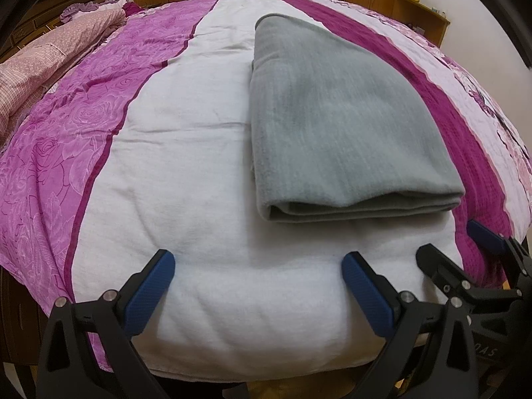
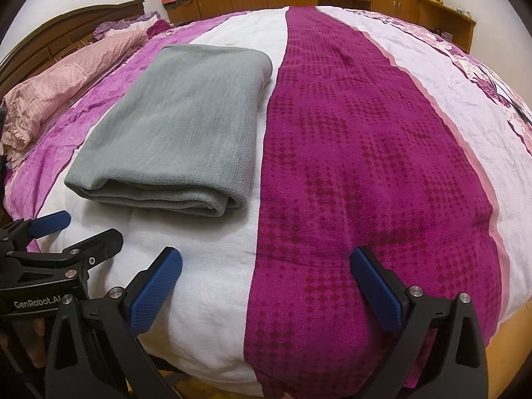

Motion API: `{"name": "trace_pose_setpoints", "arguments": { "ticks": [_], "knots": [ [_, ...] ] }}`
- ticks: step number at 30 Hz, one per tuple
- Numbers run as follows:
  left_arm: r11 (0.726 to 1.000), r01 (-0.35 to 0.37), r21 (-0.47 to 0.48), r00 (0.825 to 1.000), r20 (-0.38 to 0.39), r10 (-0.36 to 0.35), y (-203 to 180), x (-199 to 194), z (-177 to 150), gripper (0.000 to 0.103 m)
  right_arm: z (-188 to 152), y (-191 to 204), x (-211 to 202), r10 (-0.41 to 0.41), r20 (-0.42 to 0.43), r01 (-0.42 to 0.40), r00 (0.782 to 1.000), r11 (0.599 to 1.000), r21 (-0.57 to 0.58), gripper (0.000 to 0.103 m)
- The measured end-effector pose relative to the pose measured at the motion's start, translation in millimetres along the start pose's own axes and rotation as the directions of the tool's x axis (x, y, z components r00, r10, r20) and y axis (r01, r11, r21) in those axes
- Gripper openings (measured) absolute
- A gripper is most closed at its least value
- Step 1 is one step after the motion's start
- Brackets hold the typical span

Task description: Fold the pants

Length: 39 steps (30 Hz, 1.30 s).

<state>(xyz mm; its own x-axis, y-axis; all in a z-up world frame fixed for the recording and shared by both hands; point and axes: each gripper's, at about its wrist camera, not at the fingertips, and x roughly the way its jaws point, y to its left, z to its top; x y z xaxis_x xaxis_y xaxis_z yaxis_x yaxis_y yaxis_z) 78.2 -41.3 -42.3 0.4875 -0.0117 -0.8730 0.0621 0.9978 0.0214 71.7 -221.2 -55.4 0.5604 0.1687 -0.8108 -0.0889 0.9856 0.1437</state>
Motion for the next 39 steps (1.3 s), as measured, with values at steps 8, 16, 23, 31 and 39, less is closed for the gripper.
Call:
{"name": "trace_pose_setpoints", "arguments": {
  "ticks": [8,16,23,31,39],
  "knots": [
    [1.0,0.005,-0.005,1.0,0.001,-0.005,0.1,0.5,-0.2,0.103,-0.1,0.0,0.1,0.0,0.0,0.0,1.0,1.0,0.0,0.099],
    [1.0,0.007,-0.006,1.0,0.002,-0.007,0.7,0.4,-0.5,0.103,-0.3,0.1,0.1,0.0,0.001,0.0,1.0,1.0,0.0,0.099],
    [1.0,0.006,-0.005,1.0,0.002,-0.006,1.1,0.5,-0.6,0.103,-0.5,0.3,0.1,0.0,0.001,0.0,1.0,1.0,0.0,0.099],
    [1.0,0.005,-0.004,1.0,0.002,-0.005,1.3,0.8,-0.8,0.103,-0.6,0.4,0.1,0.0,0.001,0.0,1.0,1.0,0.0,0.099],
    [1.0,0.005,-0.004,1.0,0.002,-0.005,1.3,0.7,-0.8,0.103,-0.9,0.5,0.0,-0.001,0.001,0.001,1.0,1.0,0.001,0.099]
  ]
}}
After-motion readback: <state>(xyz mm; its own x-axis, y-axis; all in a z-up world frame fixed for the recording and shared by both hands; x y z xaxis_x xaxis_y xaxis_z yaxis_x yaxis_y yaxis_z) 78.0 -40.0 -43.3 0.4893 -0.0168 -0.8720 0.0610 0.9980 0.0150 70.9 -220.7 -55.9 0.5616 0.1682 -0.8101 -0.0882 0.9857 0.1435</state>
